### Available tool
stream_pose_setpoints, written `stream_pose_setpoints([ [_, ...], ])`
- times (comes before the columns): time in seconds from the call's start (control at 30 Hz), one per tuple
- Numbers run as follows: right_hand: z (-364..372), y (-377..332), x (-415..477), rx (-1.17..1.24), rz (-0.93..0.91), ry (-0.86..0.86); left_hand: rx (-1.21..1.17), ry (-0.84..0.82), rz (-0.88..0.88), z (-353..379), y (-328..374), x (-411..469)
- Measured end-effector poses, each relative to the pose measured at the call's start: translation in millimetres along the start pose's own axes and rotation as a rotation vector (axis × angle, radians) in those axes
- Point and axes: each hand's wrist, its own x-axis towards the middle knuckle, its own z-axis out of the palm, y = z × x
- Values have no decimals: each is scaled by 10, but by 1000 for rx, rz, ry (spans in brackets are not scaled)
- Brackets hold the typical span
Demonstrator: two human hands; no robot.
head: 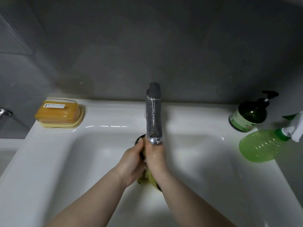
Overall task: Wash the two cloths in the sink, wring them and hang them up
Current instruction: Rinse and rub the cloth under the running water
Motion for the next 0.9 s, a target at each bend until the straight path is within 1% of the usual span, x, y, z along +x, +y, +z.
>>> stream_pose_setpoints([
  [0.07, -83, 13, 107, -20, 27, 131, 2, -9, -40, 18, -40, -22],
  [0.1, -92, 17, 106, -59, 14, 157, -2, -10, -49, 22, -57, -23],
  [0.13, -72, 28, 77, -96, -10, 135, -16, -13, -51, 21, -58, -17],
  [0.2, 10, 55, -59, -164, -92, 24, -60, -8, -66, 4, -21, 15],
  [0.23, 4, 74, -91, -187, -109, -1, -72, 4, -82, 0, -18, 18],
  [0.27, -30, 82, -52, -167, -82, 11, -63, 6, -99, 6, -27, 9],
  [0.33, -145, 84, 135, -78, 27, 119, -21, -29, -108, 39, -82, -26],
  [0.4, -187, 76, 237, -5, 74, 182, -7, -46, -93, 70, -141, -46],
  [0.5, -52, 89, 42, 36, 14, 124, 26, 15, -42, 67, -110, -49],
  [0.57, 7, 112, -122, 35, -41, 74, 48, 53, -49, 44, -96, -38],
  [0.6, -9, 119, -127, 14, -32, 50, 52, 61, -59, 42, -100, -46],
  [0.67, -96, 111, -31, -8, 49, 29, 61, 56, -72, 6, -159, -81],
  [0.77, -247, 66, 118, 39, 194, 84, 135, 20, -71, -35, -250, -128],
  [0.8, -258, 61, 127, 71, 198, 63, 170, 37, -47, -45, -246, -115],
  [0.83, -247, 57, 104, 116, 187, 13, 188, 65, -20, -54, -224, -94],
  [0.9, -186, 28, -12, 235, 205, -154, 141, 103, 17, -82, -156, -51],
])
